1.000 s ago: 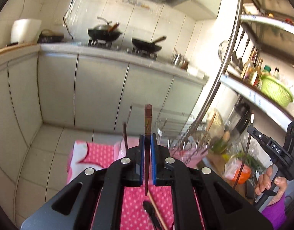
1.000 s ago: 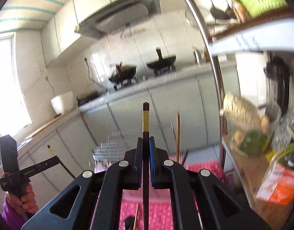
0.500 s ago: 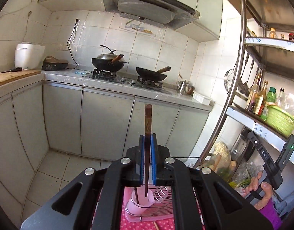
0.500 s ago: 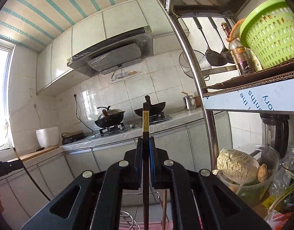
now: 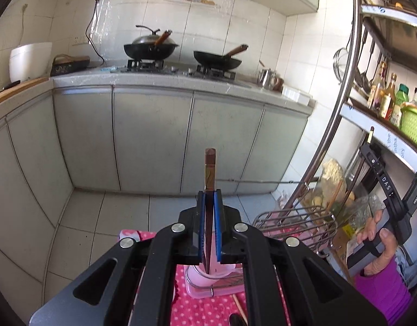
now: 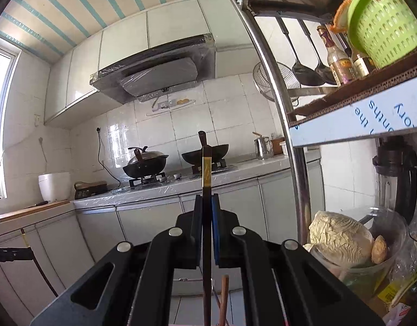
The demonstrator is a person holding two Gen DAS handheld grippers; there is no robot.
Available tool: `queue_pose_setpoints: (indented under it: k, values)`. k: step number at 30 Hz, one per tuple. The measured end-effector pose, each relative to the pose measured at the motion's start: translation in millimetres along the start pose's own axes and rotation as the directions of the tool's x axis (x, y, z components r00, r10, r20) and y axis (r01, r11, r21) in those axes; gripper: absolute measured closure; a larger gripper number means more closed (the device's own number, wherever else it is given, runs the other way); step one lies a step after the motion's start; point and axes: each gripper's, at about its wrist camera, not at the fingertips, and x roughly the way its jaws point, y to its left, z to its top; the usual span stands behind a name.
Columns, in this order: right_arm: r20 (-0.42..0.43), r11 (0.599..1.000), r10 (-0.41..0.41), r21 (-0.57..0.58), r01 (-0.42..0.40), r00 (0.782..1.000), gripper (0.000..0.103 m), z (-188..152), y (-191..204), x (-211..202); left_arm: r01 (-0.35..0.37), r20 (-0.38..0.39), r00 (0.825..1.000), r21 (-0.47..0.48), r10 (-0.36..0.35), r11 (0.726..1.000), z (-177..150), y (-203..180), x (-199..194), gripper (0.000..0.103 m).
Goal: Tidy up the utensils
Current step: 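Lift both held chopsticks up over the tall pink cup, then lower both chopsticks into the pink cup and open both tools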
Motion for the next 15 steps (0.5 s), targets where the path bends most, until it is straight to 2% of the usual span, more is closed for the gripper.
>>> queue_pose_setpoints:
  k: [8,15]
  values:
    - [-0.144,1.000,-0.013,0.008,0.014,0.989,0.097,-35.4,-8.9,-2.7,0.001,-0.094,0.996,-0.020,-0.003,1.000,-27.4,7.3,30.0,0.097]
    - [-0.268,1.000,-0.022,-0.005,0.022,0.963,0.096,-55.4,-12.9,0.2,-0.002,-0.075,0.997,-0.037,0.000,0.999,-29.9,13.4,27.3,0.097]
